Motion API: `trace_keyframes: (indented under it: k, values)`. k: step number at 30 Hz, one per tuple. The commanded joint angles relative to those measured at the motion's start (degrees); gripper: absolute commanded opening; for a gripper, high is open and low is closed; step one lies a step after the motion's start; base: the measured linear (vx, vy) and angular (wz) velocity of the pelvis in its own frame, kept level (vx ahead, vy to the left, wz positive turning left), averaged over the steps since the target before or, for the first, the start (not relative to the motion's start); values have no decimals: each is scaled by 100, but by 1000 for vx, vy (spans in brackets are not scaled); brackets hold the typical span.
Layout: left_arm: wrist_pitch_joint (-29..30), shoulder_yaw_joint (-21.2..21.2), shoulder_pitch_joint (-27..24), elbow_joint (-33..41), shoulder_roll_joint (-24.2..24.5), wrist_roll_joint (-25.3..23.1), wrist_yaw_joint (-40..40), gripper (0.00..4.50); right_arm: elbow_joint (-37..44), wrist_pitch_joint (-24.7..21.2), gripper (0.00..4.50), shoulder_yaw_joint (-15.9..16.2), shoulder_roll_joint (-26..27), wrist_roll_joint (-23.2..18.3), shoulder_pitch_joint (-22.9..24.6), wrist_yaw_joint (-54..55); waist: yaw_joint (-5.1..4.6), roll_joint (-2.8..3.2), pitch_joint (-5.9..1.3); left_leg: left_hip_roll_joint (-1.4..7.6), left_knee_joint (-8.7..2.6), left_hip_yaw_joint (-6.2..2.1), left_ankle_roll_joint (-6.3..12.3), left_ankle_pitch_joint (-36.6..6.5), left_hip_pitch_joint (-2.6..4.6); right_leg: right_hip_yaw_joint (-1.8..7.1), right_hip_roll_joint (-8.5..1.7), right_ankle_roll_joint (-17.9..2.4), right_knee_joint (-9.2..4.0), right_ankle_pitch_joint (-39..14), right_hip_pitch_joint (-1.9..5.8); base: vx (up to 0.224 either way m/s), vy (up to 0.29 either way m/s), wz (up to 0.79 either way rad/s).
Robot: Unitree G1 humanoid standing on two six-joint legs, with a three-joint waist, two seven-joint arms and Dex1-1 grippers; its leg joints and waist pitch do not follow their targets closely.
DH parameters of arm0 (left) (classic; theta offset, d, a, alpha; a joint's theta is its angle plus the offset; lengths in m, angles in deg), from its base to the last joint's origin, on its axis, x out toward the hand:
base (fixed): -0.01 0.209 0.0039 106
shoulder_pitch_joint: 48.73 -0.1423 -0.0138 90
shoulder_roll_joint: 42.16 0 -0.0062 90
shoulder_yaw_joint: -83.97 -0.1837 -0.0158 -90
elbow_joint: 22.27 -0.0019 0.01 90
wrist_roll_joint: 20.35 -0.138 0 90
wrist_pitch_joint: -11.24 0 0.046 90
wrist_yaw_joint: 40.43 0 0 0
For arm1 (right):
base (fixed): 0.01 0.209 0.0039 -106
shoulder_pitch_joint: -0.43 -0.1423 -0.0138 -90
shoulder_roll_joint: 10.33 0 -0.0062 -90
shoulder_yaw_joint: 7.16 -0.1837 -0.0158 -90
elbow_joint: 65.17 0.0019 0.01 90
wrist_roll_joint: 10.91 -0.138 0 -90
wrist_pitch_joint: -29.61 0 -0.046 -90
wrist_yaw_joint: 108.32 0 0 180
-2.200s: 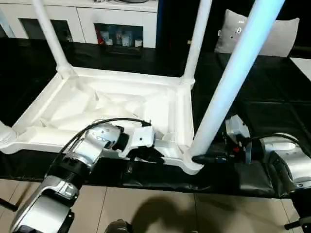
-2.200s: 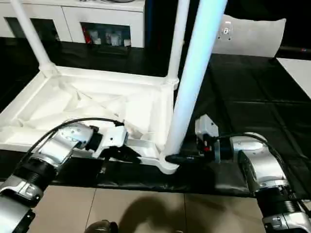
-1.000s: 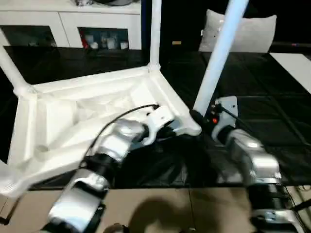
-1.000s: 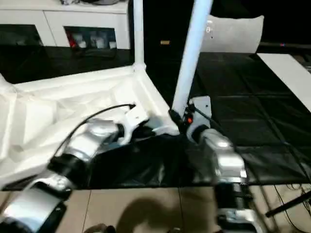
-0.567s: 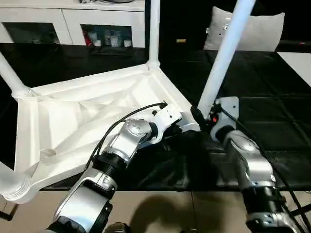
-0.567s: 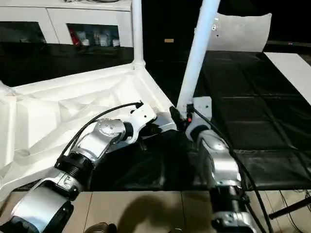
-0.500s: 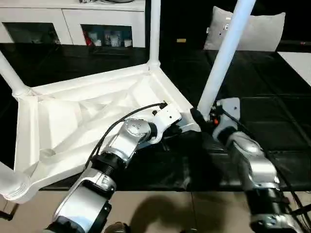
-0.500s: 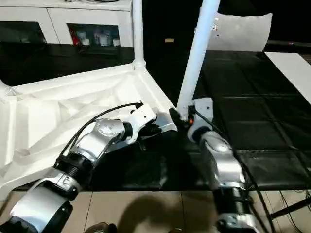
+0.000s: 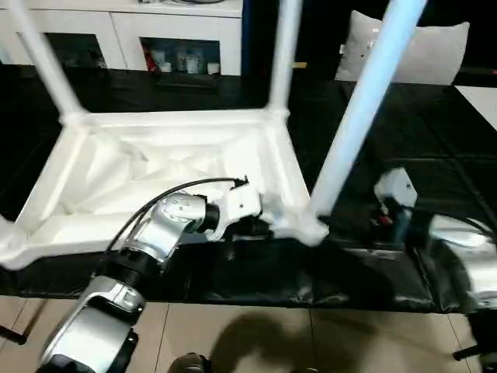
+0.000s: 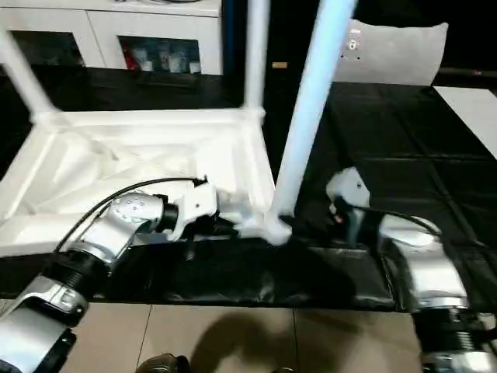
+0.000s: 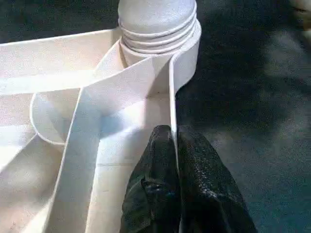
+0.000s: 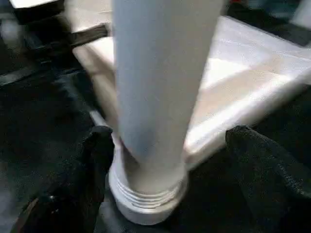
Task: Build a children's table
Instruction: Rotate leg to tighten
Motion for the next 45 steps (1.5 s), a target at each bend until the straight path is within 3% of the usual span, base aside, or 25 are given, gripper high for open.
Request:
trace_keyframes:
  k: [1,6,12,21,26,29,31,32,34,35,36,38,40,42,43,45]
  values:
    - [-271,-167,71,-9,2,150,-473,0,50,-5,378,145,-166,-176,38,-581,-3,-121,-344,236,-350,-80,489,-1377,160,100,-242,-1328,-424,-981,211,0,0,0]
    - [-414,-313,62,138,194,239,-1151,0,-66,-198,337,360,-253,-354,-37,-1150,29,-142,-361,247,-336,-71,484,-1328,174,97,-251,-1409,-406,-982,206,0,0,0]
    - [-479,-375,14,289,294,305,-1523,0,-210,-312,286,460,-223,-421,-142,-1462,94,-123,-363,268,-337,-62,463,-1299,191,99,-254,-1505,-379,-900,188,0,0,0]
    - [-487,-352,-11,321,350,369,-1607,0,-331,-497,211,623,-144,-508,-206,-1729,103,-141,-384,260,-328,-64,383,-1276,186,95,-263,-1527,-359,-829,204,0,0,0]
    - [-429,-301,-37,311,346,389,-1541,0,-322,-511,198,640,-126,-574,-132,-1779,110,-143,-398,257,-316,-63,404,-1202,185,92,-263,-1554,-344,-726,216,0,0,0]
    - [-188,-169,17,211,234,335,-1087,0,-245,-619,198,539,-25,-671,-9,-1594,115,-135,-395,255,-310,-61,413,-1211,185,92,-260,-1573,-344,-720,212,0,0,0]
    - [54,-12,75,154,77,401,-751,0,-157,-783,197,459,109,-659,90,-1191,111,-136,-372,254,-330,-63,346,-1334,188,96,-258,-1528,-370,-966,195,0,0,0]
    - [396,150,110,214,-87,494,-408,0,-114,-1069,197,417,281,-418,125,-402,84,-109,-345,245,-357,-73,242,-1445,186,104,-256,-1463,-388,-1224,181,0,0,0]
    - [503,200,129,232,-149,507,-263,0,-135,-1122,197,403,371,-277,105,-45,53,-128,-346,233,-377,-104,109,-1689,205,97,-289,-1311,-449,-1716,185,0,0,0]
    - [749,274,187,215,-348,429,243,0,-265,-1191,197,284,733,-60,-24,837,30,-140,-338,228,-386,-109,66,-1711,188,100,-282,-1249,-454,-1816,187,0,0,0]
    - [833,298,204,207,-416,407,403,0,-301,-1213,197,250,846,-5,-67,1089,-32,-100,-327,224,-415,-126,-52,-1798,179,96,-266,-1181,-460,-1911,154,0,0,0]
    - [962,338,236,187,-520,379,653,0,-320,-1248,196,234,973,104,-120,1407,-129,-134,-332,198,-422,-154,-134,-1899,157,73,-281,-1064,-479,-2134,183,0,0,0]
    - [1059,372,277,145,-617,339,914,0,-308,-1356,195,184,1128,190,-180,1771,-159,-129,-327,201,-402,-133,-87,-1952,195,93,-258,-1027,-518,-2088,138,0,0,0]
    - [1235,490,431,-84,-941,152,1872,0,-196,-1818,194,-93,1819,447,-396,3278,-220,-124,-321,175,-405,-128,-73,-1863,165,105,-233,-1024,-503,-2030,124,0,0,0]
    - [1235,490,431,-84,-941,152,1872,0,-196,-1818,194,-93,1819,447,-396,3278,-235,-136,-342,168,-409,-142,-125,-1764,158,91,-234,-951,-497,-2023,148,0,0,0]
    - [1284,547,483,-150,-1047,104,2173,0,-185,-1918,194,-169,2023,489,-453,3662,-235,-122,-354,180,-398,-126,-51,-1612,166,103,-223,-994,-486,-1632,147,0,0,0]
